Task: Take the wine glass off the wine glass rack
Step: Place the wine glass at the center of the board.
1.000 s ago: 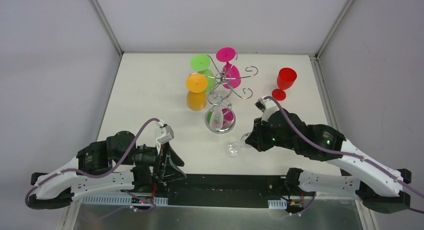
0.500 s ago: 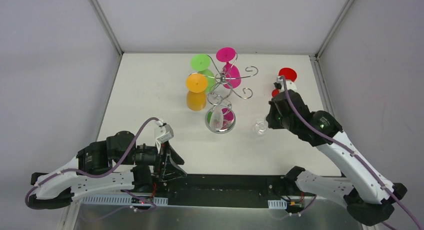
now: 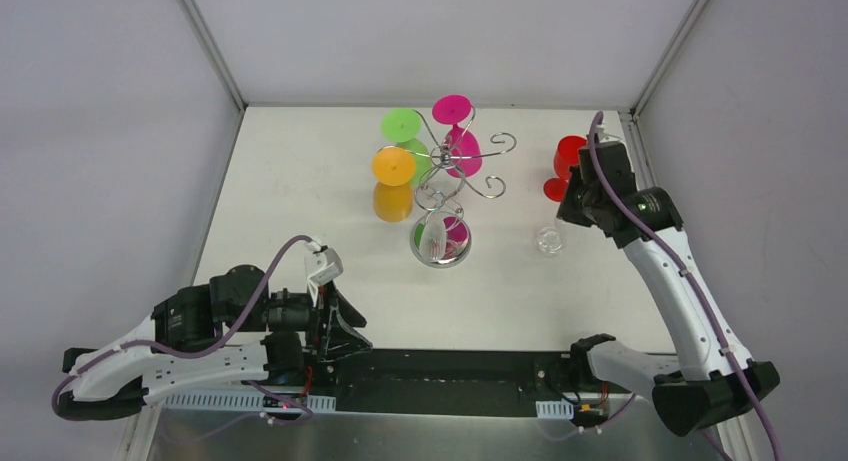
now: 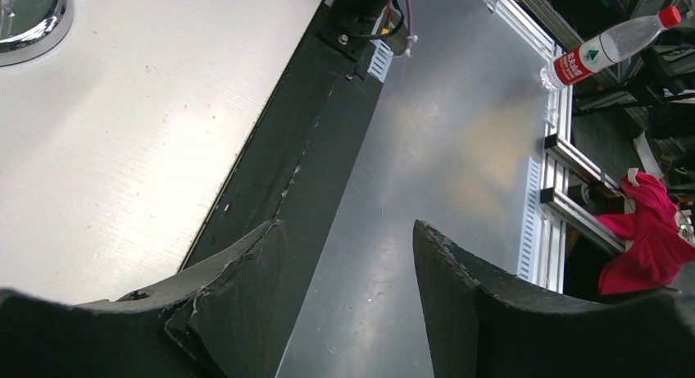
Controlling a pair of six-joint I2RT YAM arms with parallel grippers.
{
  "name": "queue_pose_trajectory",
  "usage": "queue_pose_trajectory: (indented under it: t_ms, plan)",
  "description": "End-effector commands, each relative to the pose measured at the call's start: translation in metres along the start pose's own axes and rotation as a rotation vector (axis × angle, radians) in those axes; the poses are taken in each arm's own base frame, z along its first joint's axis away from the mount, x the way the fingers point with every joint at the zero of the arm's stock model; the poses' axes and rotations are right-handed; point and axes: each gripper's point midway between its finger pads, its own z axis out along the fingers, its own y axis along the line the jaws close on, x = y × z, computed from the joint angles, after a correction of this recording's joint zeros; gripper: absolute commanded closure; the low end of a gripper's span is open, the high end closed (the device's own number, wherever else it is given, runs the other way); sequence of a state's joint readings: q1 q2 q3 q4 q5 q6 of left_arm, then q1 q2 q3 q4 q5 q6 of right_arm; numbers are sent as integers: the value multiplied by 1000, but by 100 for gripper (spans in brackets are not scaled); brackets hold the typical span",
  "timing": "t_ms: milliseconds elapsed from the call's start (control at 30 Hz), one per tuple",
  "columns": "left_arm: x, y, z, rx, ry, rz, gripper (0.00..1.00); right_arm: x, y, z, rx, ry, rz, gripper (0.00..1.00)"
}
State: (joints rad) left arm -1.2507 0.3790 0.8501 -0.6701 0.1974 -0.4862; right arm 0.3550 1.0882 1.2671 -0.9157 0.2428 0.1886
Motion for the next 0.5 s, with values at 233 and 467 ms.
queue_pose_trajectory:
  t_ms: [233, 467]
  plan:
    - [-6, 0, -4, 6, -57, 2, 41, -61, -7, 6, 10, -101, 118, 100]
    - [-9, -1, -4, 3, -59, 4, 41, -72, -13, 17, 33, -86, 151, 100]
